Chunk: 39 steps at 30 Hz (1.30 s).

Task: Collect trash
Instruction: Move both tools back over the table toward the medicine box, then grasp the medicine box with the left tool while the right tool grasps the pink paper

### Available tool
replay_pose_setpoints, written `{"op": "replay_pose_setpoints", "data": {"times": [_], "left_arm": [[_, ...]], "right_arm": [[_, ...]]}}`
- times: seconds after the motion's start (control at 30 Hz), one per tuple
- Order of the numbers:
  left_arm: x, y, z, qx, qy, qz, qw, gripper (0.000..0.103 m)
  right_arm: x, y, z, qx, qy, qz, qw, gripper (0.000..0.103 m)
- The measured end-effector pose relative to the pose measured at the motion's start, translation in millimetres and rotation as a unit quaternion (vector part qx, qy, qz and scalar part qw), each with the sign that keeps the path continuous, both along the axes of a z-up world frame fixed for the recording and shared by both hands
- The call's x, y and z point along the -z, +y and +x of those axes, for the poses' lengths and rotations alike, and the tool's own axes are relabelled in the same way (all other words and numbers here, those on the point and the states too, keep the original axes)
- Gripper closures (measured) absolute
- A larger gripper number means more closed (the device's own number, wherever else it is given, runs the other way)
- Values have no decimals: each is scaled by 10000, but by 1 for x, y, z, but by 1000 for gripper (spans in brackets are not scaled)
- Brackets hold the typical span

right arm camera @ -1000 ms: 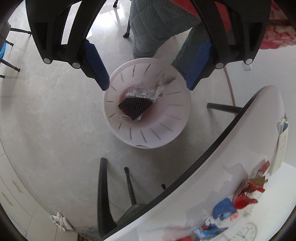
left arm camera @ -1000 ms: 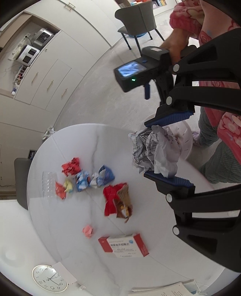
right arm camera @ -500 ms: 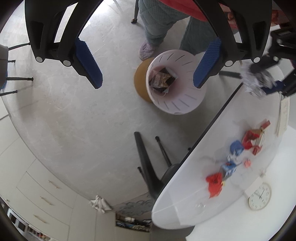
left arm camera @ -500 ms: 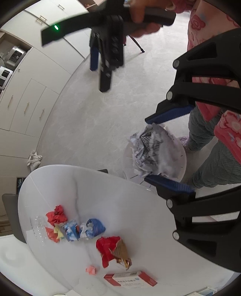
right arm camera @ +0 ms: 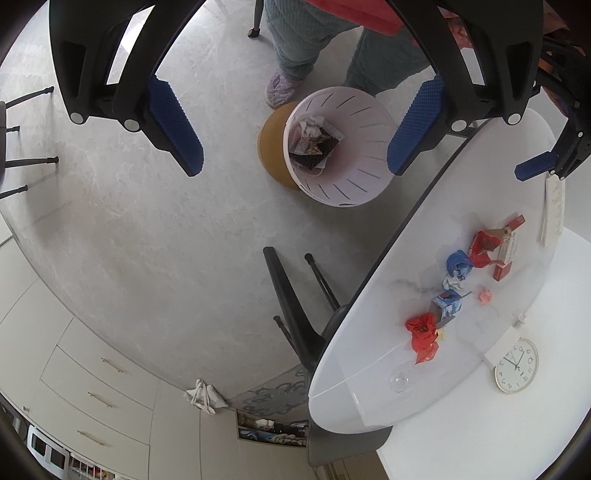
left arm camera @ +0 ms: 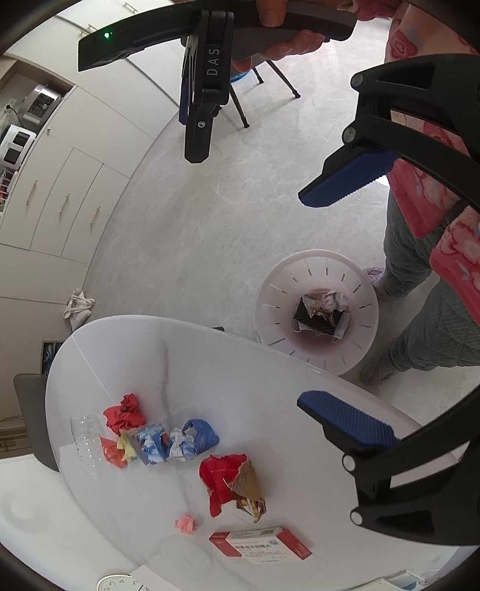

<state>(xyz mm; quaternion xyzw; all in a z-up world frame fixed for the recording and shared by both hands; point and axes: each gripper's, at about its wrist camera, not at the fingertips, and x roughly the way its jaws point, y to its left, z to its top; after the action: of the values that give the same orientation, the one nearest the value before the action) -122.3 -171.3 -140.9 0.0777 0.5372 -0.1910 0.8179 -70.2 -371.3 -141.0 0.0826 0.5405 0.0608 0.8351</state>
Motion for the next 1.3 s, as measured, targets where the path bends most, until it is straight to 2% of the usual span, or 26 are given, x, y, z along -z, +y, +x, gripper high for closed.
{"op": "replay_pose_setpoints", "data": {"times": [0.17,0.33,0.5,0.67,0.8,0.97,1.17,1.3], "left_arm": [[-4,14,1,-212,-36,31,9998,8],[-19,57,12,-970,-245,-26,9950,8],[-28,129,35,-2059,-362,-53,9779,8],[-22,204,64,-2825,-379,183,9584,8],[-5,248,93,-3009,-272,394,9525,8],[21,281,130,-2982,-66,460,9534,8],[52,295,168,-2914,266,520,9548,8],[63,299,178,-2938,415,451,9539,8]], "right_arm": [[-4,11,0,-79,-3,17,10000,4],[-17,29,4,-186,-64,150,9997,4],[-36,66,18,-475,-272,179,9983,4],[-50,108,35,-722,-397,202,9964,2],[-55,145,49,-899,-436,154,9949,2],[-58,184,63,-1011,-425,97,9939,2],[-58,223,77,-1189,-350,-49,9923,2],[-54,237,85,-1256,-277,-96,9916,2]]}}
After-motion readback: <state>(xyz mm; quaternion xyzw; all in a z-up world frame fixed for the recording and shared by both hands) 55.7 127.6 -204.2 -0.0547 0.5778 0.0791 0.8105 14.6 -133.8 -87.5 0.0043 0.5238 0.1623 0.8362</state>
